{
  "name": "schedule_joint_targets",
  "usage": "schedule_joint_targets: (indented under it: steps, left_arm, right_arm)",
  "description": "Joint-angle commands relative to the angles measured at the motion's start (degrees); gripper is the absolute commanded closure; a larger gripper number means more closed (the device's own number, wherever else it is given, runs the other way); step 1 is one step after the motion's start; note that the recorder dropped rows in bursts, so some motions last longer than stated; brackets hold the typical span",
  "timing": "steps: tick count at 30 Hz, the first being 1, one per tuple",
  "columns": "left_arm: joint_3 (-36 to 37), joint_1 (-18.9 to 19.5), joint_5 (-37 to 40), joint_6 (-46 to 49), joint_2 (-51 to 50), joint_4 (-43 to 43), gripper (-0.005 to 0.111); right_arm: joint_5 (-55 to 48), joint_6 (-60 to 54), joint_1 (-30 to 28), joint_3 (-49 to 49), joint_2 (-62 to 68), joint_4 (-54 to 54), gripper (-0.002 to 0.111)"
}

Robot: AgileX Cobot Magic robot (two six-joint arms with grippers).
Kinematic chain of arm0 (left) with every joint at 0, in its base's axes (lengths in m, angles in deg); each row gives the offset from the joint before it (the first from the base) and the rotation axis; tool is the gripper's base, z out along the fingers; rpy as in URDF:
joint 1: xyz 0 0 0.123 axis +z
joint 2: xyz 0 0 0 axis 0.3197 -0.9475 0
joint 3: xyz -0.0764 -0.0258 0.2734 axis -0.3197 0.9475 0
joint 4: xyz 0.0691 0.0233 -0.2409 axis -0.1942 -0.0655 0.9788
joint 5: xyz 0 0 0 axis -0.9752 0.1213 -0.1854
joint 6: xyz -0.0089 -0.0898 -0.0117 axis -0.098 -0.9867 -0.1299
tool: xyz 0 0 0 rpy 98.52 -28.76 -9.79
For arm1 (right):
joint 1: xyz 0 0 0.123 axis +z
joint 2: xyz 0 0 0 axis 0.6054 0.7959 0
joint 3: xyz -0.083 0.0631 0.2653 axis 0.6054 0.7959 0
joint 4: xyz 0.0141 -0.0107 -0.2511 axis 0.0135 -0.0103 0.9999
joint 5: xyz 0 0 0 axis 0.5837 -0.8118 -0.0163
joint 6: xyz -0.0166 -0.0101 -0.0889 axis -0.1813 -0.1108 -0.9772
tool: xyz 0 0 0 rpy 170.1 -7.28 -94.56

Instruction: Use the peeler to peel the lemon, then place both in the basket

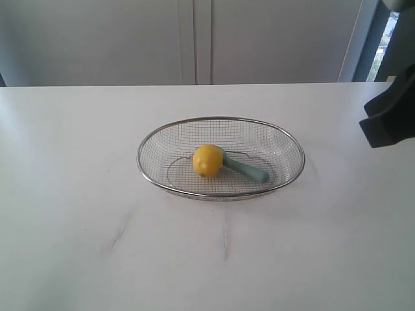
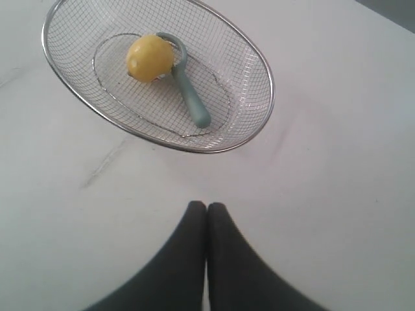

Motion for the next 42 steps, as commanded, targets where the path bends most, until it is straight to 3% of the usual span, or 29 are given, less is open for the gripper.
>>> schedule_joint_targets:
  steps: [1, 10, 15, 20, 27, 42]
  left_arm:
    - [0.35, 6.20, 5.25, -0.39, 5.68, 0.40, 0.107]
    - [0.35, 7.41, 14.66, 3.42, 8.97, 0.40, 0.107]
    - [0.35, 7.41, 30.63, 7.41, 18.67, -0.80, 0.107]
    - [0.35, 7.64, 29.24, 6.98, 21.04, -2.53, 0.107]
    - [0.35, 8.98, 29.77, -3.70, 21.04, -12.41, 0.107]
    - [0.35, 9.27, 28.54, -14.54, 21.04, -12.94, 0.107]
  right_arm:
    - [0.93, 0.25, -0.27, 0.31, -0.38, 0.24, 0.108]
    - [1.07, 0.25, -0.27, 0.31, -0.38, 0.24, 0.108]
    - [1.20, 0.25, -0.27, 0.31, -0.38, 0.24, 0.108]
    - [1.33, 0.25, -0.27, 0.31, -0.38, 0.24, 0.108]
    - [1.44, 0.25, -0.27, 0.31, -0.38, 0.24, 0.108]
    - [1.44, 0.25, -0.27, 0.31, -0.38, 0.24, 0.108]
